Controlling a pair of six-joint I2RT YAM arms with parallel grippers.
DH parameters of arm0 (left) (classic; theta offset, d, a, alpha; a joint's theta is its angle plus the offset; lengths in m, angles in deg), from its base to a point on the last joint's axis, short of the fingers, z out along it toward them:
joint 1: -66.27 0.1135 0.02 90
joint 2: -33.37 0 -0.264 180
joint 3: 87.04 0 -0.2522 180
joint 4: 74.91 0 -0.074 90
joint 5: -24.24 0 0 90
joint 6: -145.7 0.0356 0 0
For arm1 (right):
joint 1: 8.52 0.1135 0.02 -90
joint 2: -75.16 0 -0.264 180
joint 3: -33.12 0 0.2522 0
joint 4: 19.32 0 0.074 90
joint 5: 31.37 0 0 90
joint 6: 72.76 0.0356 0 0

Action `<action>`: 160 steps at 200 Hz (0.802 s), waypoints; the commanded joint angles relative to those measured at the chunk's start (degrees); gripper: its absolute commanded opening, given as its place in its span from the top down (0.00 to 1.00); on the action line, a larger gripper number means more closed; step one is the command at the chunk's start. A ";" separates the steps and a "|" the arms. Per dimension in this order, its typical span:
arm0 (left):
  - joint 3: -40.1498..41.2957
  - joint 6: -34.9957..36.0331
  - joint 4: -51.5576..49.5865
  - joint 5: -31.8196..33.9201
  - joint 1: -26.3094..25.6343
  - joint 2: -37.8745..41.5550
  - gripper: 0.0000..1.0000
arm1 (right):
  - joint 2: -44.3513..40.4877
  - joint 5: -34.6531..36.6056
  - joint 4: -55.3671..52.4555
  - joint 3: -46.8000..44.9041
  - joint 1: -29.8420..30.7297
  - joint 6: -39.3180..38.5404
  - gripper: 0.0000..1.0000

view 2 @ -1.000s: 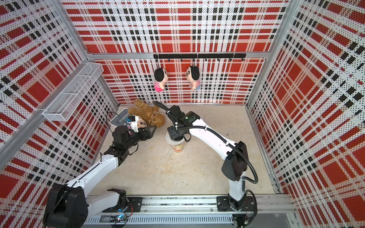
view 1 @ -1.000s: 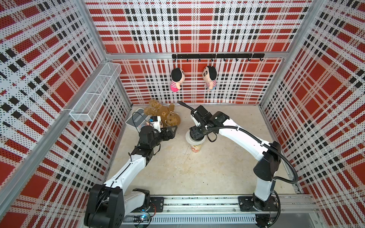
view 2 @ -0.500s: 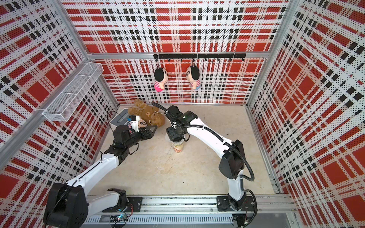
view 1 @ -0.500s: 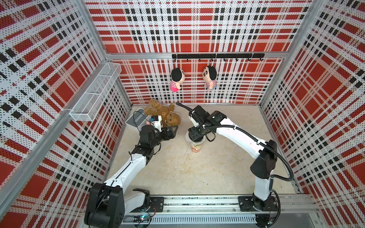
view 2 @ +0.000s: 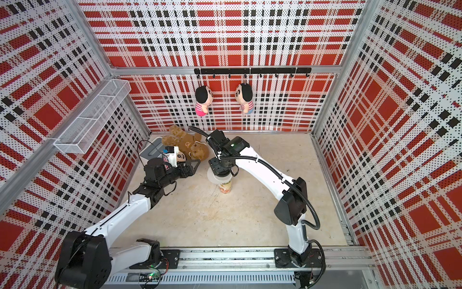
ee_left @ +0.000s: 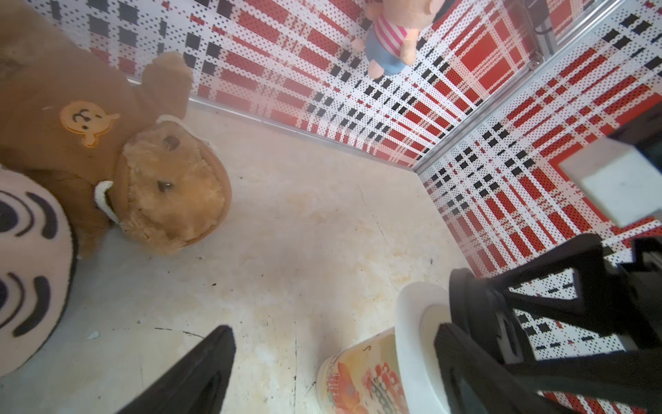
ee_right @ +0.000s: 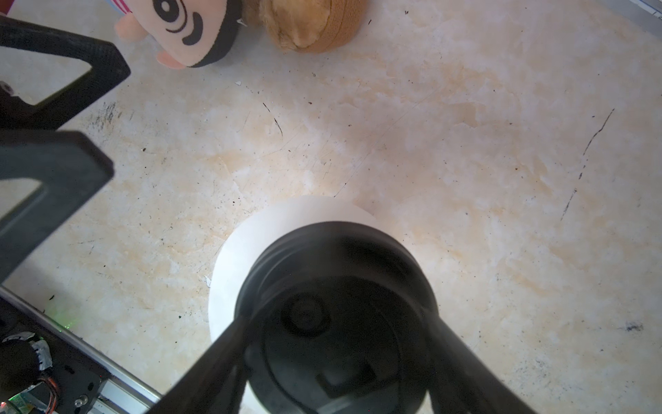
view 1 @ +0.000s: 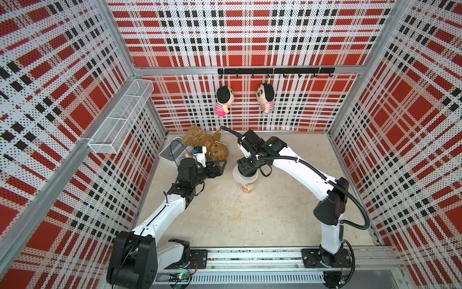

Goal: Put the leak-proof paper on the milk tea cups
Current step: Adjust the leak-proof paper on the cup.

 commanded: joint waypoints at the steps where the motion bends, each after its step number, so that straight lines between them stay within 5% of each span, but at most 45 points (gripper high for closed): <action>1: 1.04 -1.59 5.27 -4.65 -3.43 0.82 0.11 | -3.28 2.10 0.29 -1.49 0.61 0.59 0.26; 126: 5.61 -10.98 14.38 -12.63 -4.70 -5.02 0.67 | -11.61 2.53 7.95 -10.33 -0.60 1.83 0.24; 160: 5.99 -11.51 14.30 -12.02 -3.90 -4.86 0.71 | -12.17 2.42 8.91 -11.74 -0.69 1.86 0.24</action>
